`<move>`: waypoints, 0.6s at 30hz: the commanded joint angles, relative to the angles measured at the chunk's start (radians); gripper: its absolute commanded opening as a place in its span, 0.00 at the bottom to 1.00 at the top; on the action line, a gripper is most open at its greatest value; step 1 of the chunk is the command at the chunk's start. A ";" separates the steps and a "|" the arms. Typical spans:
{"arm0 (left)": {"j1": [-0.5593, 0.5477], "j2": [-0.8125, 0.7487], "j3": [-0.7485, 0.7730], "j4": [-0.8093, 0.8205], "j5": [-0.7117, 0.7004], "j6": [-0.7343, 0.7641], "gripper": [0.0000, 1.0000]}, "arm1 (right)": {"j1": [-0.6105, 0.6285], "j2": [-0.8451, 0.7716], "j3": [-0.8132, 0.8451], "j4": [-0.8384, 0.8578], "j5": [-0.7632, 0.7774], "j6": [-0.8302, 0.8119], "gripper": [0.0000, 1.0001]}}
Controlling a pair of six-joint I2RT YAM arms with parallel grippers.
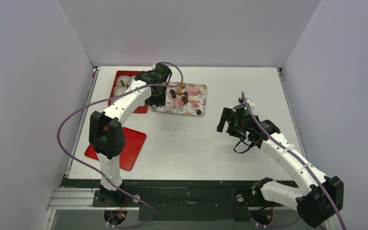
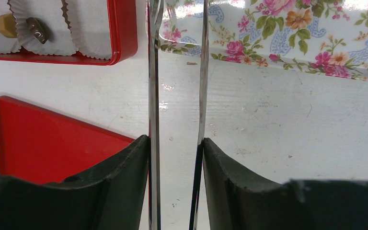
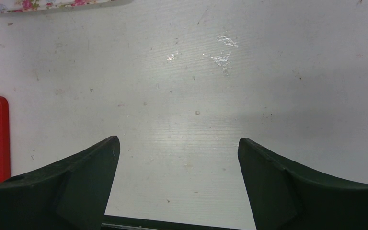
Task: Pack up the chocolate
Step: Pick up the fake chocolate from the plate.
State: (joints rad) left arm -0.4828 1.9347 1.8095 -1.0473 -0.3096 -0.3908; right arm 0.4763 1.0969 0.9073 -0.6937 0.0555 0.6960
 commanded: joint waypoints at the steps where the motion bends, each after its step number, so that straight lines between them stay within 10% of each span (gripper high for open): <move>1: 0.003 0.019 0.030 0.037 -0.022 0.005 0.40 | -0.008 -0.006 -0.003 0.029 0.029 0.010 0.89; 18: 0.003 0.068 0.078 0.028 -0.030 0.025 0.36 | -0.016 -0.004 -0.004 0.028 0.030 0.008 0.89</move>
State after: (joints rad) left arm -0.4828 2.0003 1.8374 -1.0428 -0.3187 -0.3801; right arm 0.4698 1.0969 0.9009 -0.6933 0.0639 0.6964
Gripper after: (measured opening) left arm 0.384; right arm 0.887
